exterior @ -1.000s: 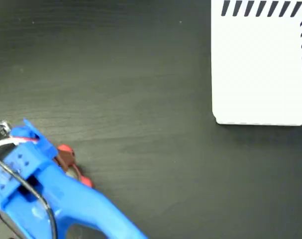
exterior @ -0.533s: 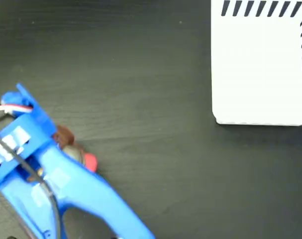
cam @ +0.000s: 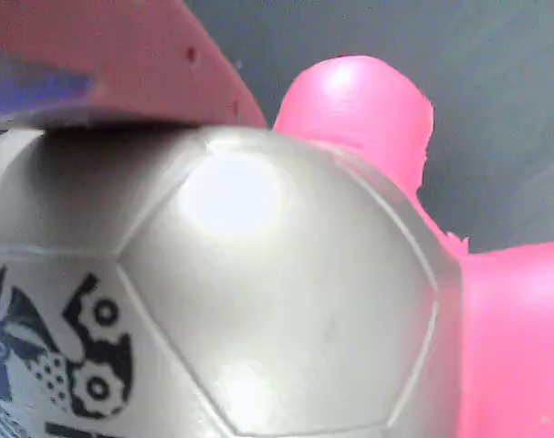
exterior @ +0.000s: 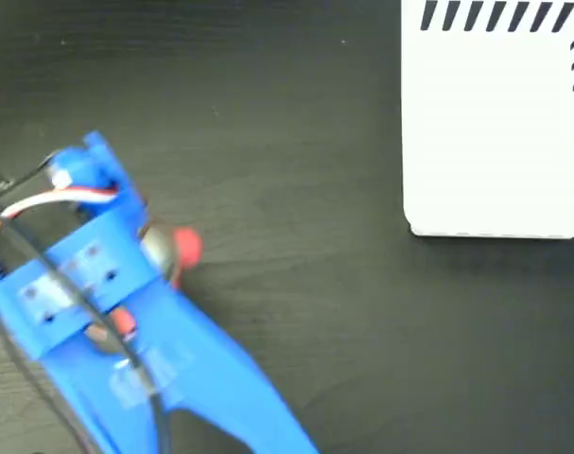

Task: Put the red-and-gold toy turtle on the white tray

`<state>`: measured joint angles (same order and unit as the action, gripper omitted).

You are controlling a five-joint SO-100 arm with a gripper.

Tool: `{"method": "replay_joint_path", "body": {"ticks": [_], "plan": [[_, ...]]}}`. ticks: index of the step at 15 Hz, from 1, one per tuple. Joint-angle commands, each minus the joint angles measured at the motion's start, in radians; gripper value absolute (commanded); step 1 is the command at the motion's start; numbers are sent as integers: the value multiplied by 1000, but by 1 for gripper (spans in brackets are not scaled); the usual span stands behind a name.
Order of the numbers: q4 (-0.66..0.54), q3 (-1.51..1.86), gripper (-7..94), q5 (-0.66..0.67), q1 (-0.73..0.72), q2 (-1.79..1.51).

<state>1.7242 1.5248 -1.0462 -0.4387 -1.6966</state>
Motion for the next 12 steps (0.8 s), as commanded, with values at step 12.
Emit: {"method": "replay_joint_path", "body": {"ticks": [12], "plan": [[89,-436,0,1037,689,114]]}}
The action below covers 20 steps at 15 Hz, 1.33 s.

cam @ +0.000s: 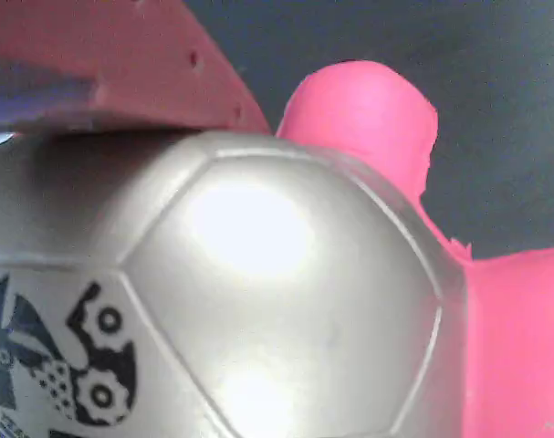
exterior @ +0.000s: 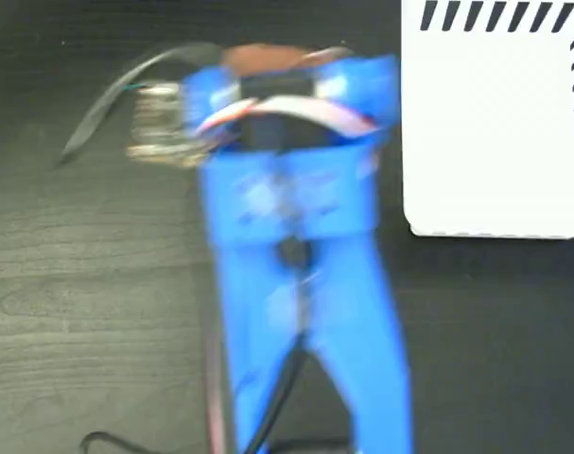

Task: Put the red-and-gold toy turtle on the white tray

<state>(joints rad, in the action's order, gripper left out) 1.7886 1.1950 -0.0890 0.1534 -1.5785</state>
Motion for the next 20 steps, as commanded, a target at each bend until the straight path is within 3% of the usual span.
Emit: {"method": "replay_joint_path", "body": {"ticks": [1,10,20], "plan": [[25,-160,0,121,149,37],[23,-658,0,258,485,517],[21,-772,0,302,462,747]]}}
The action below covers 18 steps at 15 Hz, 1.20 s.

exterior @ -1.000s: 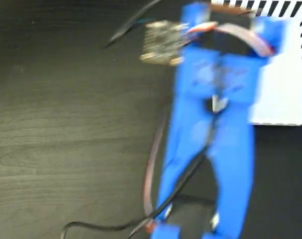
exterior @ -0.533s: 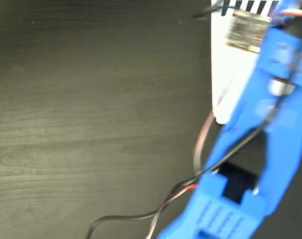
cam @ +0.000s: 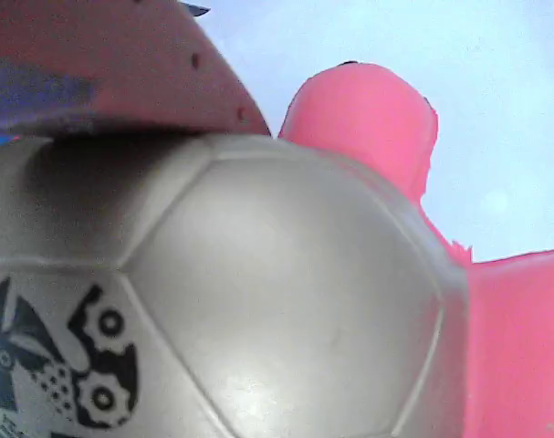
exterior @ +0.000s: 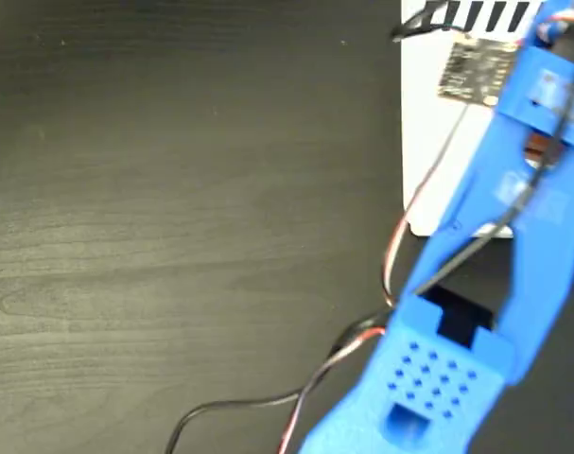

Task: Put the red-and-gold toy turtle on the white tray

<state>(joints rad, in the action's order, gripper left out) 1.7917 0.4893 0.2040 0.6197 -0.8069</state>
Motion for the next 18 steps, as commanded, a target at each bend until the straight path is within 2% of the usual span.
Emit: {"method": "replay_joint_path", "body": {"ticks": [1,9,12,14,16,18], "plan": [[17,-89,0,5,-15,6],[17,-173,0,-5,-21,100],[17,-172,4,-5,-21,100],[18,-167,17,-2,-20,100],[20,-150,39,8,-21,100],[20,-146,51,17,-21,97]]}}
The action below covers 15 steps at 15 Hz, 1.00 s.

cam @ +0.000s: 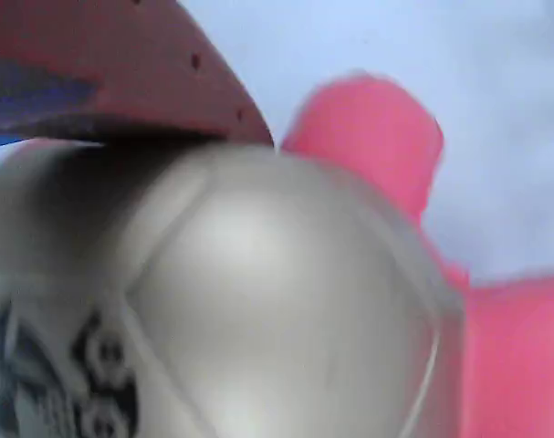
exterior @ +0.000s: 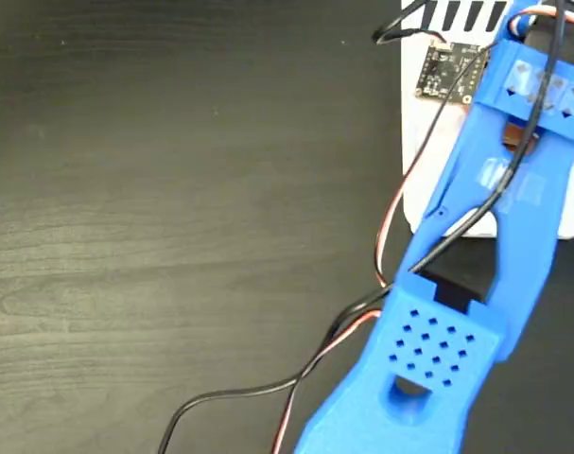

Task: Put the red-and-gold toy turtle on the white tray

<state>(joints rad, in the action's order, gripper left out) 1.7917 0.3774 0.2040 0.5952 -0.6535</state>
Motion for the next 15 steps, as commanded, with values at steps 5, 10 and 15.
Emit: {"method": "replay_joint_path", "body": {"ticks": [5,10,15], "plan": [[20,-15,61,46,17,-67],[20,15,73,43,17,-78],[17,21,62,38,17,-135]]}}
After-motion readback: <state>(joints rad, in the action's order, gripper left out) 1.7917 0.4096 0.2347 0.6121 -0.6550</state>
